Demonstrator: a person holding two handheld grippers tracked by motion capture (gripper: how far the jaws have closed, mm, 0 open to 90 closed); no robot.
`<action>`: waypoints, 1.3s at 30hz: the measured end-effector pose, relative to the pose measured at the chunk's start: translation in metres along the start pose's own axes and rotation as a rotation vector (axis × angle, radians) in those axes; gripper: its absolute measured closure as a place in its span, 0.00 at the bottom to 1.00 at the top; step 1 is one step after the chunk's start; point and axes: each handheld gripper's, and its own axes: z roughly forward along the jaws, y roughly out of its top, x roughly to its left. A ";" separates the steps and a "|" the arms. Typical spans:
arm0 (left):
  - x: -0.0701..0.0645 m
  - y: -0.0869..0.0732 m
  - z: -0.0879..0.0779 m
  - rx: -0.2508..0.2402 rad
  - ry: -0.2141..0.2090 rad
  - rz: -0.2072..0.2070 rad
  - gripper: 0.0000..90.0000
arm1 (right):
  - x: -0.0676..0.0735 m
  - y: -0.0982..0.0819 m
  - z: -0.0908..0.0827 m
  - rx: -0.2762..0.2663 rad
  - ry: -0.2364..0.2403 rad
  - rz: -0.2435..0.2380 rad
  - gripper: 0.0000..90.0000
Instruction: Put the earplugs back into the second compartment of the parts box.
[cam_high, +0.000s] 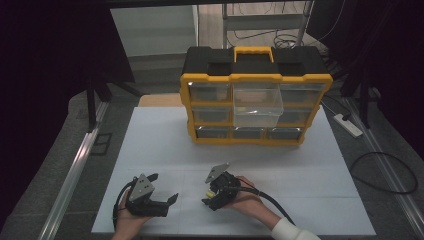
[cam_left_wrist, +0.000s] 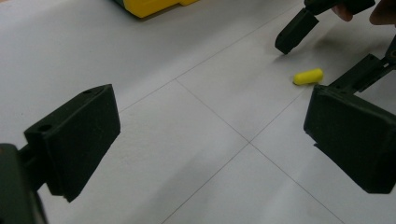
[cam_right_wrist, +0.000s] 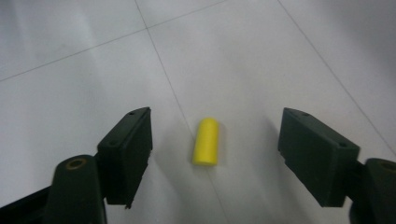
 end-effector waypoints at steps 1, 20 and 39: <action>0.000 0.000 0.000 0.000 0.000 0.002 0.04 | 0.000 -0.001 0.000 0.005 -0.004 -0.003 0.34; 0.000 0.000 -0.001 -0.003 0.007 0.006 0.04 | -0.001 -0.001 -0.018 -0.070 0.005 -0.005 0.90; -0.002 0.001 -0.001 -0.006 0.012 0.009 0.04 | -0.014 0.003 -0.111 -0.494 -0.061 0.056 0.90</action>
